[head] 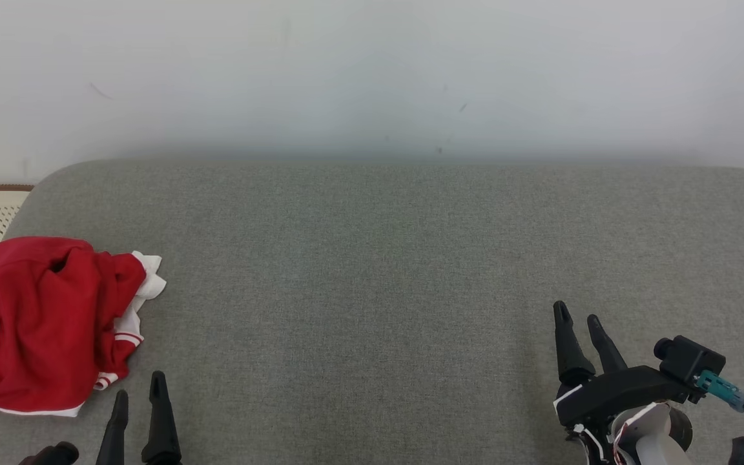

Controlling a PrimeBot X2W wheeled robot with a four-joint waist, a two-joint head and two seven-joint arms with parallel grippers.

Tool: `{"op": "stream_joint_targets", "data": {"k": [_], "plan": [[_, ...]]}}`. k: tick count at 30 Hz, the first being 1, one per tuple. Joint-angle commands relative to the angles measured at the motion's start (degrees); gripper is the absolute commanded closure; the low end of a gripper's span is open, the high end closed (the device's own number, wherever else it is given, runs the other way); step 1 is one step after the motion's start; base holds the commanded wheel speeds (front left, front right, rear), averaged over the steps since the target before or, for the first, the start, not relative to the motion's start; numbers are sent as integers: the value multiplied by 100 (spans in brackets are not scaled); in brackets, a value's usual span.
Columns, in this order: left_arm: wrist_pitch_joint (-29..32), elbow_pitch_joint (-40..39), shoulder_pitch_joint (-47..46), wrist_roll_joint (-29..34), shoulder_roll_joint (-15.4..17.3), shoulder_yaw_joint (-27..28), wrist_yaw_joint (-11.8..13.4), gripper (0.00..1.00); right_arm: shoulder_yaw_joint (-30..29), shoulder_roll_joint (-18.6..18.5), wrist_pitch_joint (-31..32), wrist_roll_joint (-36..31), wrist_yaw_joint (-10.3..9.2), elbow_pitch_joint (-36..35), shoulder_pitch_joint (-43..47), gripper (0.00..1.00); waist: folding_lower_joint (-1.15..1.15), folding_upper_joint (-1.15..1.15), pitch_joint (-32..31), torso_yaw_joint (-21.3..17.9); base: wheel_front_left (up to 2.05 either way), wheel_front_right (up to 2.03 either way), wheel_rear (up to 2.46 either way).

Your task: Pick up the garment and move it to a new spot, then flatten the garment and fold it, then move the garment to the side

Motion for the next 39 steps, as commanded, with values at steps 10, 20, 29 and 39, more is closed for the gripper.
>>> {"op": "stream_joint_targets", "data": {"k": [10,20,29,39], "plan": [[-148,-270,141,867,114,-116,214,0,180,-10,-276,-947,2,-232,96,0,0,0,-25,-6,0,0,0],[-242,-406,232,1453,172,-188,381,0,312,-4,-468,-1636,3,-343,202,0,0,0,-38,-14,0,0,0],[-331,-543,324,1960,274,-254,445,0,419,0,-646,-2186,3,-465,328,0,0,0,-53,-8,0,0,0],[-393,-664,413,2074,280,-237,274,0,474,0,-792,-2529,3,-559,437,0,0,0,-64,-14,0,0,0]]}}
